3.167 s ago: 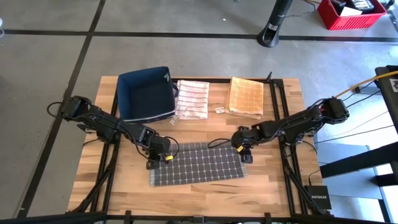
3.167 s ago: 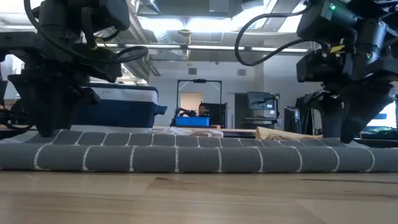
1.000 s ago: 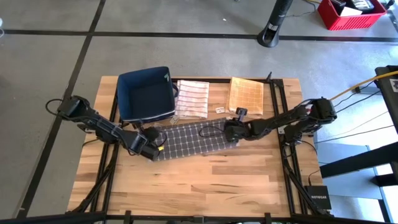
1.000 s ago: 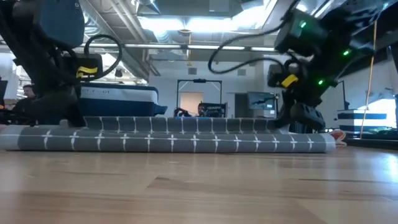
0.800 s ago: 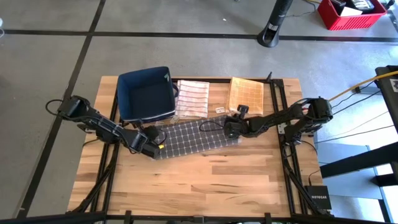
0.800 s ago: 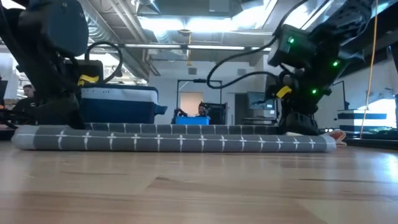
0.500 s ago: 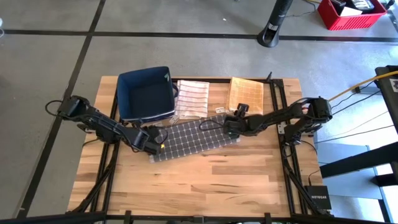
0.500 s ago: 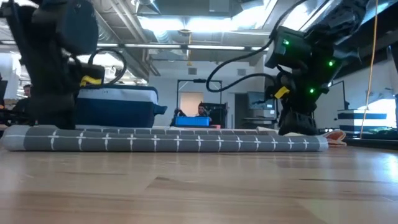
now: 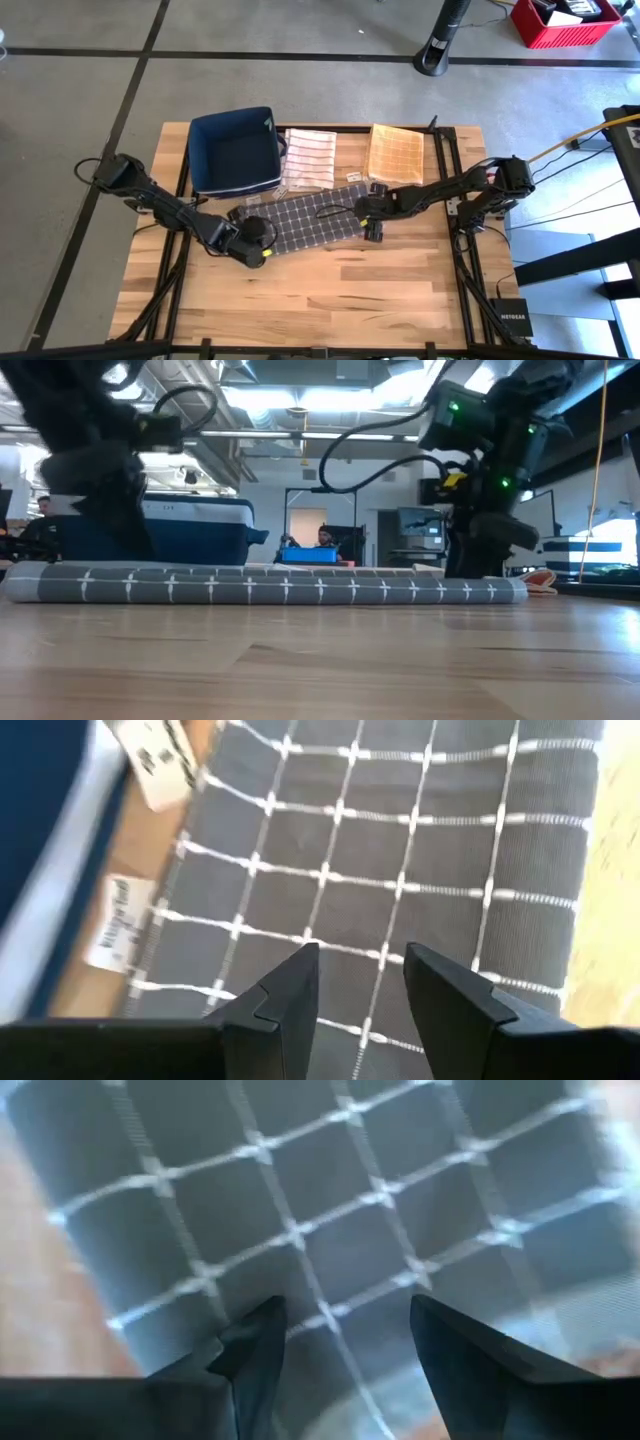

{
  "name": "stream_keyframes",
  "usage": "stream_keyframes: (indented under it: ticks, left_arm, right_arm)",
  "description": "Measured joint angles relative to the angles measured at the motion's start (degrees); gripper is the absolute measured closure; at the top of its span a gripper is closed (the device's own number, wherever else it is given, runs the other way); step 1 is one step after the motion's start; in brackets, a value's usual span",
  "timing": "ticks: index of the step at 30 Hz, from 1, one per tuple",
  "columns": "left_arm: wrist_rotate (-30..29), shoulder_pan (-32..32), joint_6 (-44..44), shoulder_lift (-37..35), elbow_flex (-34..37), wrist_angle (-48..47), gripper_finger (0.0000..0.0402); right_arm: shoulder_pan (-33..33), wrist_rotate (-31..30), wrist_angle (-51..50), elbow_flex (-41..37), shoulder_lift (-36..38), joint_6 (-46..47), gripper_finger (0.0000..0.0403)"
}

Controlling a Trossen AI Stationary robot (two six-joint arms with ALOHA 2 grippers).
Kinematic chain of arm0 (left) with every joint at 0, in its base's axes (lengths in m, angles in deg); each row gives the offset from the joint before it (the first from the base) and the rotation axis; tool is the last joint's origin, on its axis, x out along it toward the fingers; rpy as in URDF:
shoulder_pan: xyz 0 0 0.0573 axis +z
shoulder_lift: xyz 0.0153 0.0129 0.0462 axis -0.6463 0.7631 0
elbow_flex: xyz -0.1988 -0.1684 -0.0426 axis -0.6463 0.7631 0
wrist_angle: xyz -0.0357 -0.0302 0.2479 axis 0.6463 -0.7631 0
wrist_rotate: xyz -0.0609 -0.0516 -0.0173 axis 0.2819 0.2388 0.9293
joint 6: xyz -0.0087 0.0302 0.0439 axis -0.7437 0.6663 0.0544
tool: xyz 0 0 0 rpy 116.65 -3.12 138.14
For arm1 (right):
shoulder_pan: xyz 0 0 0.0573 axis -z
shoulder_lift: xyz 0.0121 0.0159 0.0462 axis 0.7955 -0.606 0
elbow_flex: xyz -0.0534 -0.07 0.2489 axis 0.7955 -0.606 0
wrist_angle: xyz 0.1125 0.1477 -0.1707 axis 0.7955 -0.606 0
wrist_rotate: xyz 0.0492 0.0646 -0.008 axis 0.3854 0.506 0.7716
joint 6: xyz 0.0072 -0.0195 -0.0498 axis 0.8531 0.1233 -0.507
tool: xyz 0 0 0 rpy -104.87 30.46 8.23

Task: Fold towel
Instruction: Fold the gray towel

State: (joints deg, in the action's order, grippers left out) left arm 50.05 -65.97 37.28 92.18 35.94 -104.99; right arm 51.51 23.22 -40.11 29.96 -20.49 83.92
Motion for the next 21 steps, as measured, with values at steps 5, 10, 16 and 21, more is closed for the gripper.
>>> stream_keyframes:
  ticks: [5, 10, 16, 21]
  left_arm:
    - [6.7, -0.3, -2.1, 0.3, 6.1, 6.0, 0.0261]
    - [12.2, -0.9, -6.2, 0.0, 8.0, 4.2, 0.0261]
    - [14.9, -1.8, -6.4, -1.4, 5.5, 0.2, 0.0261]
    - [15.0, -1.4, -2.3, -5.3, -2.5, -3.5, 0.0261]
  right_arm:
    - [0.1, 5.5, 10.3, -5.4, 0.4, 2.4, 0.0187]
    - [-2.3, 10.2, 10.7, -6.4, 0.3, 13.3, 0.0188]
    - [-9.0, 13.7, 10.4, -6.0, 0.3, 24.2, 0.0188]
    - [-12.6, 14.5, 5.1, -2.7, 2.5, 27.0, 0.0188]
